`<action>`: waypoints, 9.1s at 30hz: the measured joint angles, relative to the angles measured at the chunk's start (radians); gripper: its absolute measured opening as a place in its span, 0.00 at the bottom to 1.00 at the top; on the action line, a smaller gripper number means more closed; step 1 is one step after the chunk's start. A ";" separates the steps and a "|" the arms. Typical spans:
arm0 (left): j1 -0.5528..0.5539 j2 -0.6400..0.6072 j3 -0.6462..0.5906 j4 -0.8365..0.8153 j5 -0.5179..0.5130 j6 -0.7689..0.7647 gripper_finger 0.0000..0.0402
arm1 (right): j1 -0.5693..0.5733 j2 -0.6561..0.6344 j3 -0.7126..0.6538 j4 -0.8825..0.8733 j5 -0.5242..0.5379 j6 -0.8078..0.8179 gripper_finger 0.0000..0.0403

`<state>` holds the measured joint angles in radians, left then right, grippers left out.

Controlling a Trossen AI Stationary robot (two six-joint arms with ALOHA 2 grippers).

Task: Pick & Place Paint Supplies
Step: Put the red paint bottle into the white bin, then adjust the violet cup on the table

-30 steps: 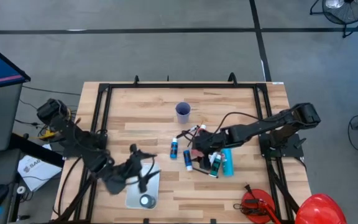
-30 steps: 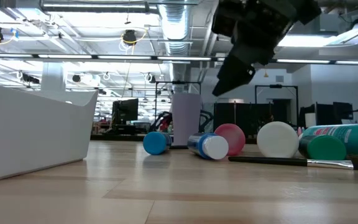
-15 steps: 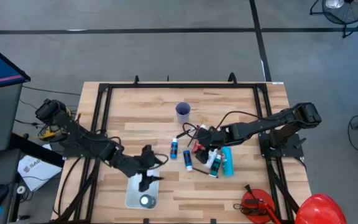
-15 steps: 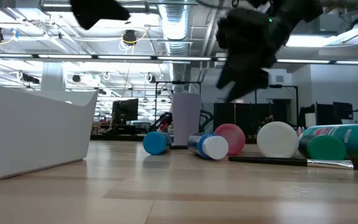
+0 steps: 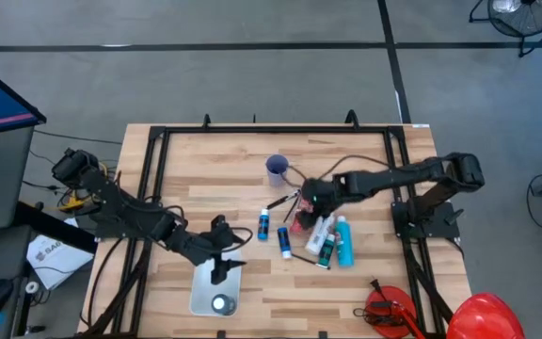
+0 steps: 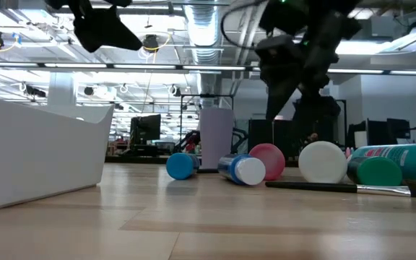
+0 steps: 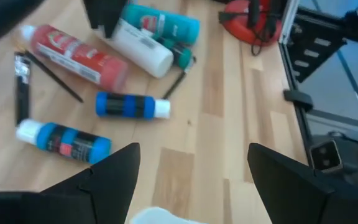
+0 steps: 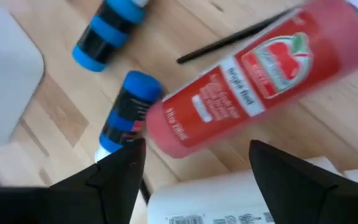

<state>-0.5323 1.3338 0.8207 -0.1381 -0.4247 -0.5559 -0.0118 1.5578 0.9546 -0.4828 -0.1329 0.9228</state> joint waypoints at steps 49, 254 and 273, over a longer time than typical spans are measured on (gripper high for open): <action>0.012 0.000 0.002 0.029 -0.020 0.022 0.73 | -0.116 0.224 0.099 0.084 -0.200 0.204 0.68; 0.009 0.001 0.001 0.081 -0.025 0.082 0.73 | -0.067 0.177 0.596 -0.519 0.266 -0.636 0.68; -0.059 -0.153 -0.084 -0.170 -0.349 0.024 0.69 | -0.168 0.360 0.596 -0.319 0.371 -0.599 0.68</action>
<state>-0.5918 1.1813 0.7365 -0.3081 -0.7738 -0.5319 -0.1799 1.9180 1.5505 -0.8013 0.2377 0.3238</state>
